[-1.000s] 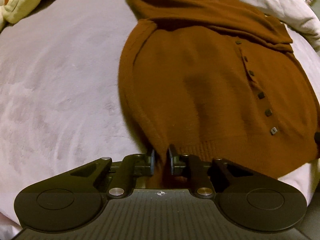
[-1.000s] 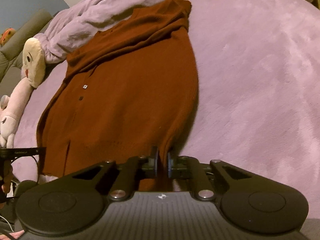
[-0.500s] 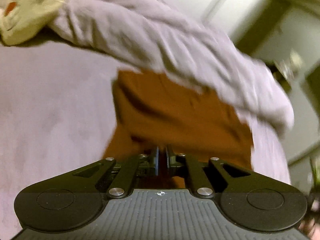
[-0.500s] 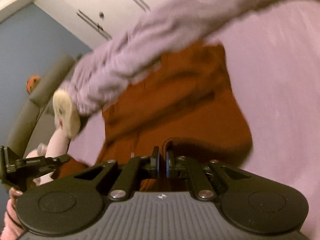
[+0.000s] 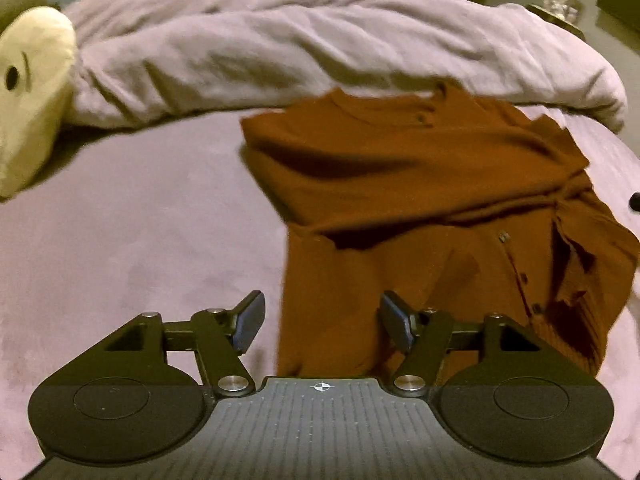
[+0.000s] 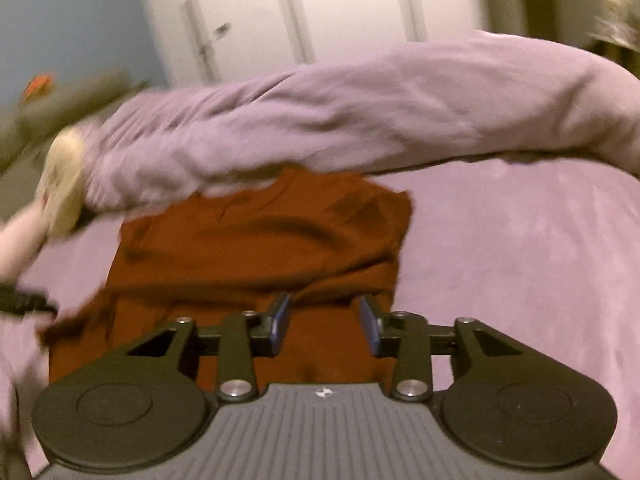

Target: Fold small clothes

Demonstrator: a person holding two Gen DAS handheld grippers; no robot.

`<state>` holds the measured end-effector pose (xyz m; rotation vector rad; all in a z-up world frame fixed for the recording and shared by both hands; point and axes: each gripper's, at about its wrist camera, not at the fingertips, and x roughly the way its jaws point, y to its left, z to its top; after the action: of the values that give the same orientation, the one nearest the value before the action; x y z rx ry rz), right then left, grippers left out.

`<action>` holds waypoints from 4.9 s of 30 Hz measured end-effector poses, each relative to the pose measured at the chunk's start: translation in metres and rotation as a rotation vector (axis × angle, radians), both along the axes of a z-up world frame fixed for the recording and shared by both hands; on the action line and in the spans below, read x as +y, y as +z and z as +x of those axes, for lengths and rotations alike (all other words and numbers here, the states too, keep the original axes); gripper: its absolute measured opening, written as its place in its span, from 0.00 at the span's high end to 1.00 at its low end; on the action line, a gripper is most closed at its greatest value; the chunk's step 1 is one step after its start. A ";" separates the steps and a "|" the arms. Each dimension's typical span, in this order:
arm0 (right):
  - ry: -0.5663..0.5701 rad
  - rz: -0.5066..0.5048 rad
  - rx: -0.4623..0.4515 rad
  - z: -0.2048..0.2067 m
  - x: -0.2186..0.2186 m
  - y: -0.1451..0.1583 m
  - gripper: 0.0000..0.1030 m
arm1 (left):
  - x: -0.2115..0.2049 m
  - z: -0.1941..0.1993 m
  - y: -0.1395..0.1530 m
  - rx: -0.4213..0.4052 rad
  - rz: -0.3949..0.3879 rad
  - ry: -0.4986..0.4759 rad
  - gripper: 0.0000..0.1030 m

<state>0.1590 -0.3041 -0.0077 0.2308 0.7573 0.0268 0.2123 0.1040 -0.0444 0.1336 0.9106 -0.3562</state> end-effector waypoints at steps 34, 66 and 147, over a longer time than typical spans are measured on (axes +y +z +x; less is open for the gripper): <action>0.247 -0.058 -0.014 0.047 0.038 -0.010 0.94 | -0.013 0.034 0.035 -0.002 -0.252 -0.012 0.87; -0.041 -0.069 0.023 0.136 -0.002 -0.039 0.91 | -0.019 0.132 -0.024 0.039 -0.046 0.209 0.89; -0.285 -0.038 -0.055 0.086 0.008 -0.023 0.69 | 0.039 0.086 -0.003 -0.106 -0.135 0.589 0.41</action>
<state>0.2447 -0.2962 -0.0311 0.2988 0.6639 -0.2499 0.2980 0.1428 -0.0469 -0.2371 0.7780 0.1371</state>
